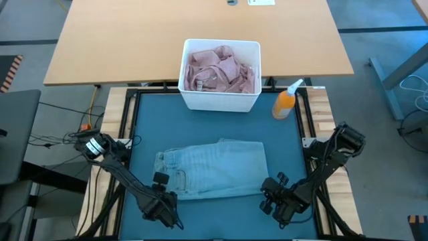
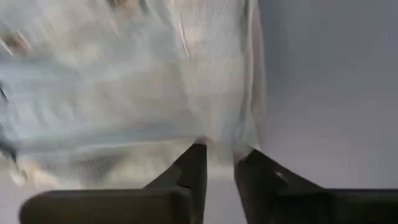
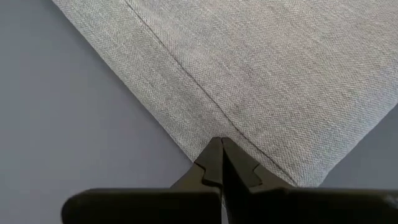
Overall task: Fold Laundry from Bin
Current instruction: Fold the blue pants
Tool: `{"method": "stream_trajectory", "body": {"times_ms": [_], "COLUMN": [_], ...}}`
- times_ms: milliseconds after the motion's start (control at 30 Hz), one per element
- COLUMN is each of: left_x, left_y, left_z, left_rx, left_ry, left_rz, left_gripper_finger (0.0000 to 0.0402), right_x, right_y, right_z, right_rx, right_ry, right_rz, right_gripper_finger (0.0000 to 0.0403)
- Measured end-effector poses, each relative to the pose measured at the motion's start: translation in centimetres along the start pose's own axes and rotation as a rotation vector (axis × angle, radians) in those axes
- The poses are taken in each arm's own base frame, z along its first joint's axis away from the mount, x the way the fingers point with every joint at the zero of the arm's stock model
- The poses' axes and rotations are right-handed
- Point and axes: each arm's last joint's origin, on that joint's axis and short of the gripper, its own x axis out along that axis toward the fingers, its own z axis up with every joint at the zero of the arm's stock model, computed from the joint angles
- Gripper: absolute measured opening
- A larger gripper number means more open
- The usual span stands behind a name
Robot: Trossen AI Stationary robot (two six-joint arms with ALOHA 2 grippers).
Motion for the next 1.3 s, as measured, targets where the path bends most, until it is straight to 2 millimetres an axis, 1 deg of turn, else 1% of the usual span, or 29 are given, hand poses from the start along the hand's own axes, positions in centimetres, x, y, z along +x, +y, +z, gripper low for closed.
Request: {"method": "stream_trajectory", "body": {"times_ms": [133,200,267,333,400,433,500,533,633,733,867,1000,1033,1100,1167,1233,1300], "left_x": [-2.2,-3.6,-5.3,-6.7,-7.6,-7.6,-6.7,-5.9,-2.0,1.1,3.4,4.5,4.7,5.1,5.5,5.9,6.3], "left_y": [0.6,1.2,2.3,3.9,6.1,7.2,9.3,10.3,12.7,14.4,15.8,16.6,16.7,17.2,17.5,17.7,17.7], "left_z": [-0.7,-1.2,-2.1,-3.2,-4.0,-4.4,-4.8,-4.9,-5.6,-6.3,-6.9,-6.9,-6.9,-6.8,-6.7,-6.6,-6.3], "left_rx": [0.001,-0.006,-0.024,-0.067,-0.155,-0.192,-0.249,-0.280,-0.336,-0.421,-0.490,-0.515,-0.518,-0.539,-0.550,-0.556,-0.552], "left_ry": [0.084,0.050,-0.084,-0.267,-0.456,-0.545,-0.697,-0.748,-0.769,-0.759,-0.712,-0.667,-0.657,-0.637,-0.609,-0.580,-0.555], "left_rz": [0.031,0.069,0.151,0.204,0.184,0.164,0.112,0.083,-0.012,-0.029,-0.045,-0.044,-0.035,-0.014,-0.003,-0.005,-0.012], "left_gripper_finger": [0.0135,0.0156,0.0168,0.0171,0.0169,0.0167,0.0159,0.0153,0.0133,0.0111,0.0079,0.0050,0.0044,0.0031,0.0018,0.0005,0.0003], "right_x": [0.0,0.0,0.0,0.0,0.1,0.1,0.0,-0.1,-0.4,-1.0,-2.8,-4.9,-5.2,-4.9,-3.5,-2.0,-0.6], "right_y": [0.0,0.0,0.0,0.0,0.0,0.0,0.1,0.2,0.6,1.3,2.3,3.2,3.0,2.1,0.4,-1.7,-3.7], "right_z": [0.0,0.0,0.0,0.0,0.0,0.0,0.0,0.0,0.3,0.9,3.1,6.1,6.9,8.1,9.1,9.9,10.5], "right_rx": [-0.008,-0.008,-0.014,-0.018,-0.019,-0.019,-0.018,-0.017,-0.038,-0.064,-0.104,-0.164,-0.170,-0.184,-0.158,-0.110,-0.062], "right_ry": [0.001,0.000,-0.001,-0.001,-0.001,-0.001,0.000,0.000,-0.008,-0.066,-0.189,-0.367,-0.398,-0.404,-0.397,-0.396,-0.395], "right_rz": [-0.001,-0.001,-0.001,0.000,0.000,0.000,0.001,0.004,0.007,0.001,-0.085,-0.153,-0.173,-0.224,-0.289,-0.339,-0.354], "right_gripper_finger": [0.0018,0.0018,0.0018,0.0018,0.0018,0.0018,0.0018,0.0018,0.0018,0.0018,0.0018,0.0018,0.0018,0.0018,0.0018,0.0018,0.0018]}}
